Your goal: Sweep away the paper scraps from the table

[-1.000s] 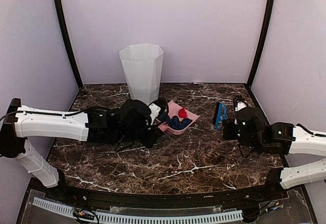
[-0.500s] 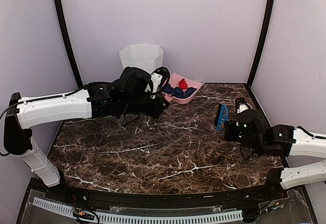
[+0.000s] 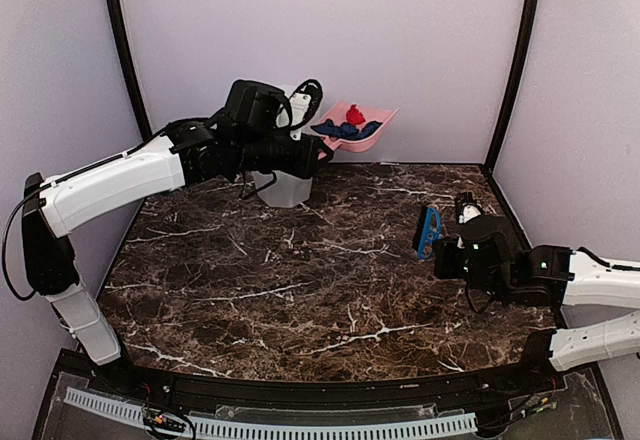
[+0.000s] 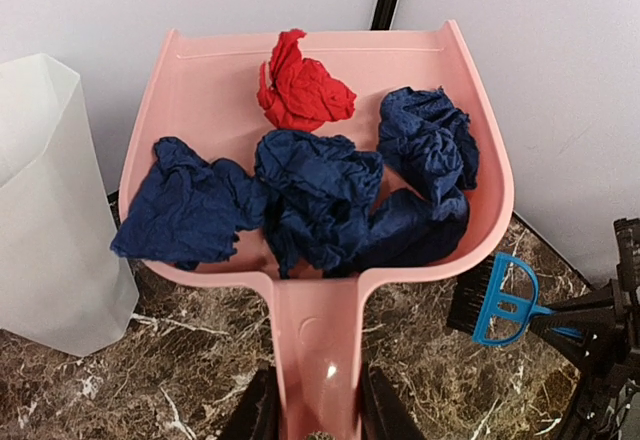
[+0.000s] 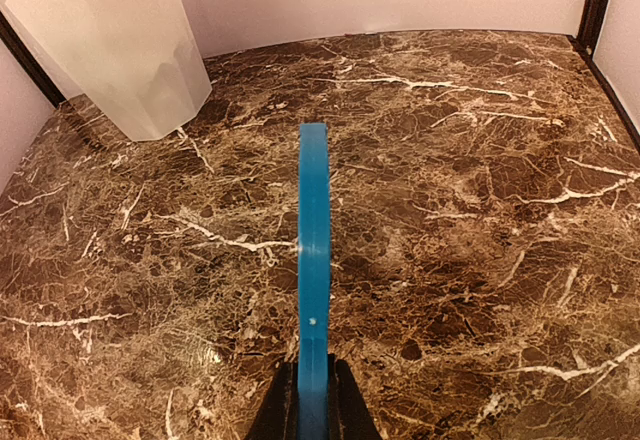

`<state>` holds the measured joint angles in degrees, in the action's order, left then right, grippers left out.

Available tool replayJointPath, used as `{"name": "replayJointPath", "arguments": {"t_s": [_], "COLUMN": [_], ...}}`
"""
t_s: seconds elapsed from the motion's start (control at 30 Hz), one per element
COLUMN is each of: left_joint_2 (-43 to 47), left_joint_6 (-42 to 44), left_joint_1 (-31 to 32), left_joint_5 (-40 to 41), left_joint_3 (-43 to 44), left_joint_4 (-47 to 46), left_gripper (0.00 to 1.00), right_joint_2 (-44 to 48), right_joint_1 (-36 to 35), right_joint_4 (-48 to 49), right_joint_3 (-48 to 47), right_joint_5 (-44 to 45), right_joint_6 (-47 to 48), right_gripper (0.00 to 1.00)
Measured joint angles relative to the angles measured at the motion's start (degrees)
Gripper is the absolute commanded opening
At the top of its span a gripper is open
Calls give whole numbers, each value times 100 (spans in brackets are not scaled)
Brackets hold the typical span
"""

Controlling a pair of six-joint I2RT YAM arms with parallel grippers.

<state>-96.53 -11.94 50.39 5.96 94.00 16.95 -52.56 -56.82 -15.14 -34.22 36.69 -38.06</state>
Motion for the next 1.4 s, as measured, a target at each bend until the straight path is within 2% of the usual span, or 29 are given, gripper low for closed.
{"name": "replayJointPath", "arguments": {"t_s": [0.43, 0.73, 0.97, 1.2, 1.4], "left_joint_2": [-393, -702, -793, -796, -815], "left_joint_6": [-144, -605, -1495, -2800, -3917], "left_joint_1": [-896, -1412, -1891, -2553, -2782], "left_joint_5": [-981, -2227, -3132, -3910, -4365], "left_joint_3": [1141, 1335, 1235, 903, 780], "left_joint_4": [133, -225, -901, -2118, -2911], "left_gripper": [0, 0, 0, 0, 0], "right_joint_2": [-70, -210, -275, -282, -308], "right_joint_1": [0, 0, 0, 0, 0], "right_joint_4": [168, 378, 490, 529, 581], "right_joint_3": [55, 72, 72, 72, 72], "right_joint_5": [-118, -317, -422, -476, -501], "right_joint_6": [-2, 105, 177, 205, 212], "right_gripper": [0, 0, 0, 0, 0]}}
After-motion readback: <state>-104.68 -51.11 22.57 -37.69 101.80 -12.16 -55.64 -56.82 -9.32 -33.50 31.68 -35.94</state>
